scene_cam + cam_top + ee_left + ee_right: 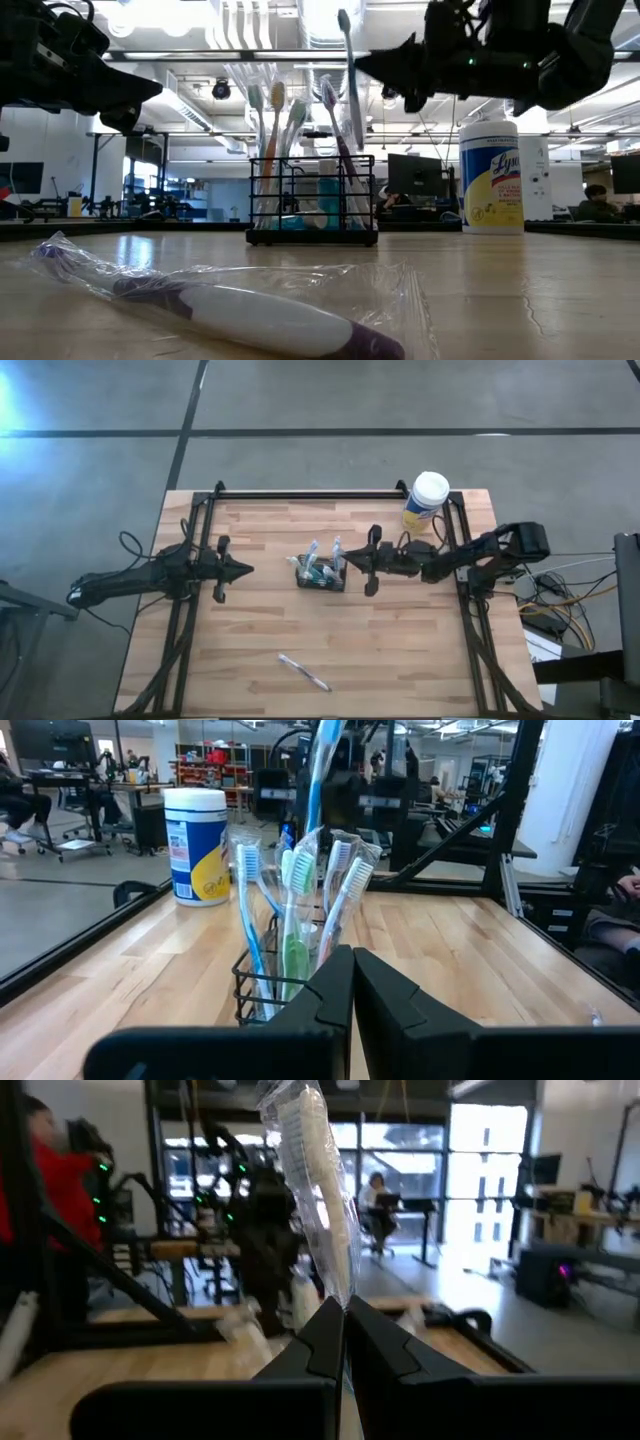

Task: Pick & Place toothbrushing station
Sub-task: Put the blue toothbrush into the black wire organizer

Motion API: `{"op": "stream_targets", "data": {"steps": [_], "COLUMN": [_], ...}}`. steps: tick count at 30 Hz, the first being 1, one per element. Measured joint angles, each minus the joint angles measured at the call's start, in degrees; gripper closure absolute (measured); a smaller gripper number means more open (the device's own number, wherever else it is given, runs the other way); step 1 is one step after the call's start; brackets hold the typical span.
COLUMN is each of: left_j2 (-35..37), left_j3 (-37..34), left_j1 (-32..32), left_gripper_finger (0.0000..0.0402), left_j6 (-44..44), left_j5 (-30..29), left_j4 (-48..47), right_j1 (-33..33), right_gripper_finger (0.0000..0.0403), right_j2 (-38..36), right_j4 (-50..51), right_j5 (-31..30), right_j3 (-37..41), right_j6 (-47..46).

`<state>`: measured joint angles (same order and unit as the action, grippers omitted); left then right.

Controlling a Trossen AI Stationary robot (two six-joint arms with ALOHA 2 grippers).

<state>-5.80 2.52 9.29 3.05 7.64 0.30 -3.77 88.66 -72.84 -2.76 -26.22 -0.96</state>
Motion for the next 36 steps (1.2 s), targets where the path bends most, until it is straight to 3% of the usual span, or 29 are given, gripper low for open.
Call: {"op": "stream_targets", "data": {"steps": [15,26,36], "left_j2": [0.0,0.0,0.0], "left_j3": [0.0,0.0,0.0], "left_j1": [0.0,0.0,0.0], "left_gripper_finger": [0.0388,0.0388,0.0388], "left_j6": [0.0,-0.1,-1.4], "left_j5": [0.0,0.0,0.0], "left_j4": [-0.5,-1.6,-1.6], "right_j1": [0.6,3.4,5.3], "right_gripper_finger": [0.0394,0.0394,0.0394], "right_j2": [8.2,21.3,26.5], "right_j4": [-1.4,-16.4,-17.2], "right_j5": [-9.1,-15.5,-20.8], "right_j3": [-0.3,-0.1,-1.8], "right_j6": [0.3,-2.0,-3.5]}}
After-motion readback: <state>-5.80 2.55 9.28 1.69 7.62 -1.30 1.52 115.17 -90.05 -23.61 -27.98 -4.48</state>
